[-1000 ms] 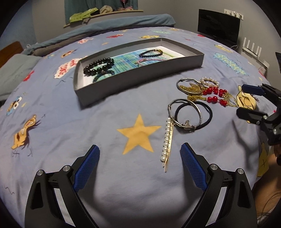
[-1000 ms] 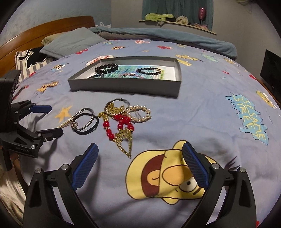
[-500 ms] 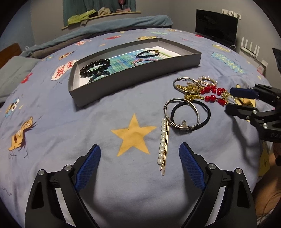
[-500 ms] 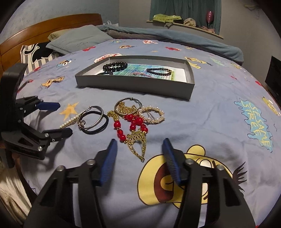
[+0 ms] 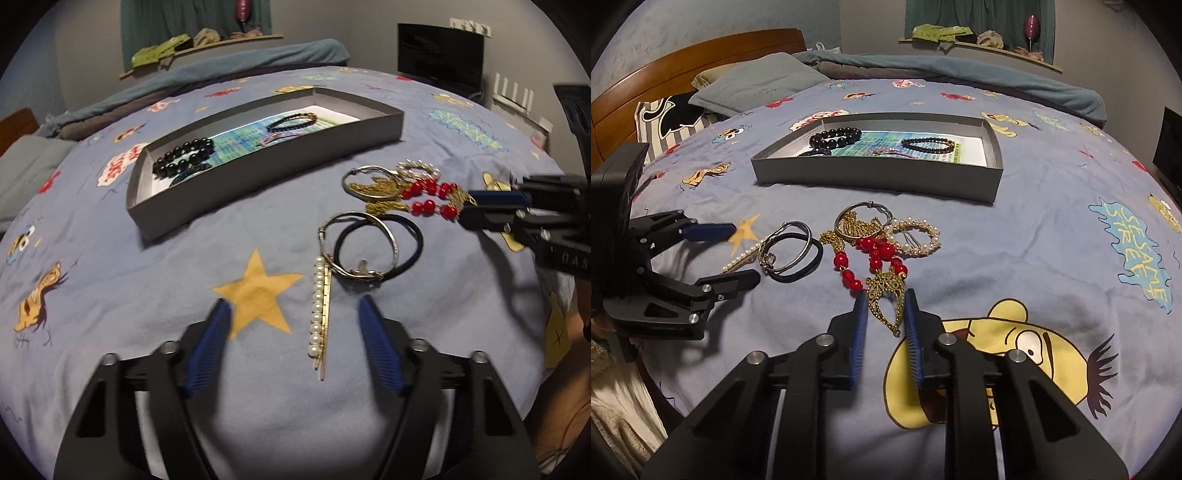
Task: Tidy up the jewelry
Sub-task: 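Grasp the pearl hairpin with the left gripper while the right grasps the red-bead gold earring, then carry the pearl hairpin and red-bead earring over the grey box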
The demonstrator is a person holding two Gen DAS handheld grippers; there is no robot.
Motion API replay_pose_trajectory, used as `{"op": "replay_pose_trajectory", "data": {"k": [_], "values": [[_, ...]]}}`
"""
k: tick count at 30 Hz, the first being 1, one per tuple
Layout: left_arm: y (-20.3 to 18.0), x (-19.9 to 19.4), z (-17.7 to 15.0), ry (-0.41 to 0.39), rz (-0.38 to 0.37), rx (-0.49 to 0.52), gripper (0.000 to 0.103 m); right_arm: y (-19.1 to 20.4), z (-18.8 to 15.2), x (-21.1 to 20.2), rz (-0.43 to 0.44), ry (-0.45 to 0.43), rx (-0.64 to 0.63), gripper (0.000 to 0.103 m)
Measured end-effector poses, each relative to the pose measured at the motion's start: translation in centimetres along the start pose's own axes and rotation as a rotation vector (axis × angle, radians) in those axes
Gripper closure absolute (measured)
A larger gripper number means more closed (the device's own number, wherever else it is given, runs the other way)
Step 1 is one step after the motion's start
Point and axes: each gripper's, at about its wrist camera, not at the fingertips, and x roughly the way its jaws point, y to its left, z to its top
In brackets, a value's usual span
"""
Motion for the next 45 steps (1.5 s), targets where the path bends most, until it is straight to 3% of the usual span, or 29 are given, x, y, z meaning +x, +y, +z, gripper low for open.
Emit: {"op": "replay_pose_trajectory", "data": {"k": [2,12,34,45], "values": [[-0.4,-0.1,0.0,-0.003,0.001,0.026,0.047,0.0,0.0,0.0,0.003,0.002,0.003,0.092],[-0.1,-0.1,0.4,0.005,-0.015,0.020,0.093,-0.1,0.1,-0.5,0.017,-0.011,0.002,0.100],[1.4,-2.7,1.4,-0.045,-0.030,-0.039,0.094,-0.1,1.5,-2.8,0.030,-0.121,0.025,0.102],[2.9,-3.8,4.7,-0.101,-0.004,-0.056,0.094,0.5,5.6,-4.3,0.026,-0.228,0.020,0.102]]}}
